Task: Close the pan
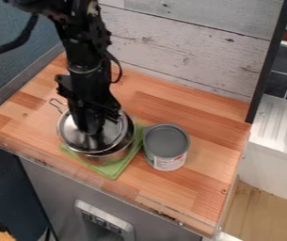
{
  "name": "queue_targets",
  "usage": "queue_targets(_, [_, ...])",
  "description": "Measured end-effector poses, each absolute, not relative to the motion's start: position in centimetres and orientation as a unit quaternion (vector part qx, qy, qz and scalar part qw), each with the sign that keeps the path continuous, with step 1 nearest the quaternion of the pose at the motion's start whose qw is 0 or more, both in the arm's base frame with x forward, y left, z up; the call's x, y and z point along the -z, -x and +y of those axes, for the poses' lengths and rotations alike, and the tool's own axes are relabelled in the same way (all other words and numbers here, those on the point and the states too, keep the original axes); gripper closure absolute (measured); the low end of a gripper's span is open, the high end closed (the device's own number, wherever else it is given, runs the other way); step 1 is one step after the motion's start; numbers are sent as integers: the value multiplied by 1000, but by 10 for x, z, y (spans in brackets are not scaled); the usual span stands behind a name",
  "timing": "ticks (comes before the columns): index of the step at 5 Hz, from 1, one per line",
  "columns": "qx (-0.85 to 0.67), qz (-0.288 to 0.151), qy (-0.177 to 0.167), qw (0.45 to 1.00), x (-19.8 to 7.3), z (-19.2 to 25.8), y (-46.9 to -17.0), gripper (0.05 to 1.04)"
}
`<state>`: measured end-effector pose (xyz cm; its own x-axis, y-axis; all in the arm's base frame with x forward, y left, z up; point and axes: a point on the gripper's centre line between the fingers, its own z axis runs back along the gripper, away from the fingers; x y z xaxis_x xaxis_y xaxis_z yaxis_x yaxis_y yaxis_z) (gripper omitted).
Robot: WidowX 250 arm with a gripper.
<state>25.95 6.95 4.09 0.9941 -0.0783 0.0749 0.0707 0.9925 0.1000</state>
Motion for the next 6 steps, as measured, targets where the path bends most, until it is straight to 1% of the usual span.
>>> queue_targets(1, [36, -28, -42, 998, -33, 70, -261, 794])
queue_targets(2, [34, -31, -29, 999, -33, 67, -265, 747])
queue_targets(3, [42, -24, -20, 999, -33, 61, -264, 456])
queue_targets(4, [40, -34, -20, 998, -57, 54, -261, 164])
queue_targets(5, [38, -53, -28, 997, -83, 53, -259, 73])
queue_targets(6, [43, -47, -28, 998, -86, 54, -256, 76])
